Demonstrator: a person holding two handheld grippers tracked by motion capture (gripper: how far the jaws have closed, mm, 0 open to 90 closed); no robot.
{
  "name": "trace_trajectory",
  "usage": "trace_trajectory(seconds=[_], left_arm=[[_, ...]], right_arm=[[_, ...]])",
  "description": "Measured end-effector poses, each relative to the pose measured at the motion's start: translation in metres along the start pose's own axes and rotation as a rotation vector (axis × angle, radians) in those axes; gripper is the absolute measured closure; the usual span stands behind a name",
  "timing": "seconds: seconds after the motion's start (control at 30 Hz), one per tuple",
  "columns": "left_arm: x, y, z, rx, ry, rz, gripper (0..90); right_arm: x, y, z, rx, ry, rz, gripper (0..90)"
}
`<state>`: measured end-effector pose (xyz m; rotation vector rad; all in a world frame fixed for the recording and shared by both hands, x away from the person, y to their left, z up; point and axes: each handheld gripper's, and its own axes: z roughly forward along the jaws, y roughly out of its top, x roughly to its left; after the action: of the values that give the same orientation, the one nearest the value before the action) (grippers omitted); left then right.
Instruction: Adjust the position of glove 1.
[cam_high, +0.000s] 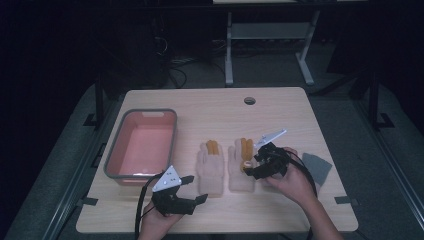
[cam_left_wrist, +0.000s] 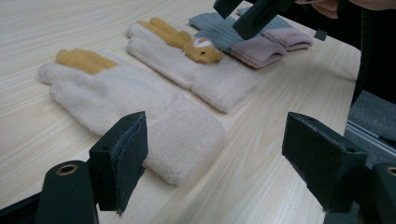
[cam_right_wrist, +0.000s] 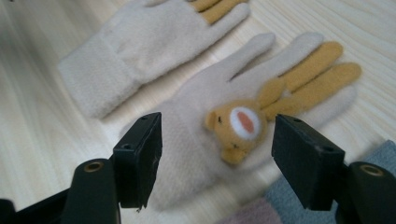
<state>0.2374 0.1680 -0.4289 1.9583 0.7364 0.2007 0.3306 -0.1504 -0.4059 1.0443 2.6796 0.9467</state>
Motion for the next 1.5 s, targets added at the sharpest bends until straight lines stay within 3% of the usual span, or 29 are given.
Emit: trace_trajectory(seconds=[0.7, 0.97, 1.23, 1.5], left_arm=[[0.003, 0.0, 0.0, -0.002, -0.005, -0.009, 22.6], [0.005, -0.001, 0.0, 0.0, 0.001, -0.01, 22.6], [0.004, 0.0, -0.001, -0.012, 0.011, -0.002, 22.9], [0.005, 0.0, 0.0, -0.011, 0.011, -0.002, 22.9]], right_arm=[[-0.011, 0.012, 0.041, 0.144, -0.017, 0.029, 41.1], [-0.012, 0.013, 0.049, 0.178, -0.04, 0.035, 47.1], [-0.006, 0.017, 0.054, 0.207, -0.095, 0.033, 56.5], [-0.005, 0.018, 0.052, 0.207, -0.101, 0.038, 62.8]])
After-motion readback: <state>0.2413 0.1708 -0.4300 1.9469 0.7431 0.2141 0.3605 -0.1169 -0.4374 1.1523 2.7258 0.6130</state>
